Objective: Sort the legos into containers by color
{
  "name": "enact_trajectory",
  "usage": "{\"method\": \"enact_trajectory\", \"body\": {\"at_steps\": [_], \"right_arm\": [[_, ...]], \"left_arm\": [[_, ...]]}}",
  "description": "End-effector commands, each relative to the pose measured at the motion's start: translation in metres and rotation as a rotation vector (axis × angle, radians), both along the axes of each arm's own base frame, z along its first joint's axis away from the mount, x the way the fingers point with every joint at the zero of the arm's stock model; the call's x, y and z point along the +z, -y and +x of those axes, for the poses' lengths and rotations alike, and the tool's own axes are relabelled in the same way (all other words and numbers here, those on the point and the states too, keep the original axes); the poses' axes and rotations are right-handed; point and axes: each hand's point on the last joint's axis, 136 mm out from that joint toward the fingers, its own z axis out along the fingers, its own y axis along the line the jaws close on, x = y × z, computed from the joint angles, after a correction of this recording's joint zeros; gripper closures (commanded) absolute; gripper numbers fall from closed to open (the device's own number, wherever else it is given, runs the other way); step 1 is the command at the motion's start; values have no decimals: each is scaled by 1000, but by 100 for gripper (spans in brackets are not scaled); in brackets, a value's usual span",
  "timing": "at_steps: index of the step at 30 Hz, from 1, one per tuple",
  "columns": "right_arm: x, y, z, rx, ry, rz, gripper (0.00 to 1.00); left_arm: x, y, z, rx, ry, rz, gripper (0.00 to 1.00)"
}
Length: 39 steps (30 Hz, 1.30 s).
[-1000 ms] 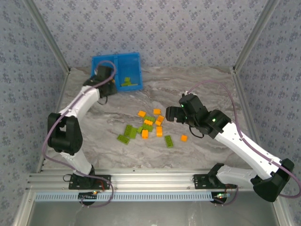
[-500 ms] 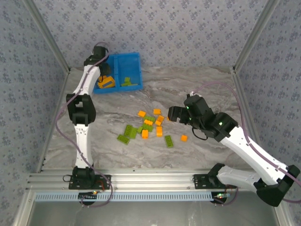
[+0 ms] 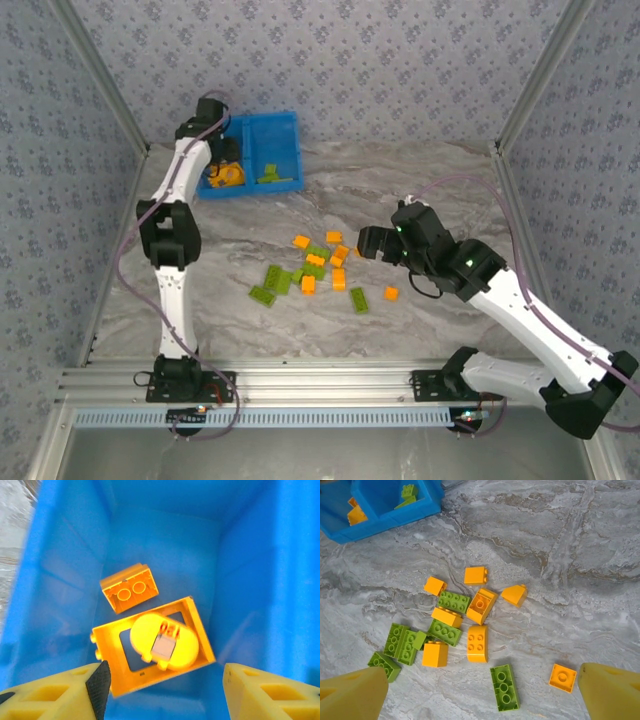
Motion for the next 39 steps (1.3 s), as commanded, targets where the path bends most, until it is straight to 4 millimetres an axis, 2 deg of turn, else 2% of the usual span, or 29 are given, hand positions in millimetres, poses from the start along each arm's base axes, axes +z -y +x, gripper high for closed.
{"method": "enact_trajectory", "body": {"at_steps": [1, 4, 5, 7, 10, 13, 17, 20, 23, 27, 30, 34, 38, 39], "right_arm": [[-23, -4, 5, 44, -45, -100, 0], [-46, -17, 17, 95, -109, -159, 0], [-56, -23, 20, 110, -144, -169, 0], [-67, -37, 29, 127, -192, -177, 0], [-92, -58, 37, 153, -247, -179, 3], [-106, -92, 41, 233, -261, -144, 8], [-126, -133, 42, 352, -269, -207, 16], [-141, -154, 44, 373, -311, -250, 35], [-158, -173, 42, 359, -372, -254, 40], [-184, -187, 39, 341, -450, -266, 43], [-200, -188, 36, 312, -495, -276, 45], [-212, -192, 30, 314, -525, -266, 46], [-223, -193, 29, 292, -555, -261, 52], [-226, -193, 29, 284, -562, -266, 55]], "left_arm": [[122, 6, -32, -5, 228, -100, 37], [164, 19, -76, -64, 311, -183, 34], [172, 26, -92, -102, 337, -211, 32], [185, 41, -127, -183, 373, -244, 29], [190, 54, -180, -286, 403, -237, 22], [178, 59, -228, -370, 397, -200, 16], [147, 48, -281, -415, 330, -130, 10], [124, 31, -306, -377, 283, -73, 9], [110, 19, -323, -327, 267, -52, 9], [101, 19, -330, -291, 275, -98, 8], [95, 21, -328, -276, 276, -129, 7], [90, 23, -321, -272, 278, -141, 7], [84, 25, -317, -269, 258, -150, 7], [90, 26, -312, -270, 284, -152, 8]]}}
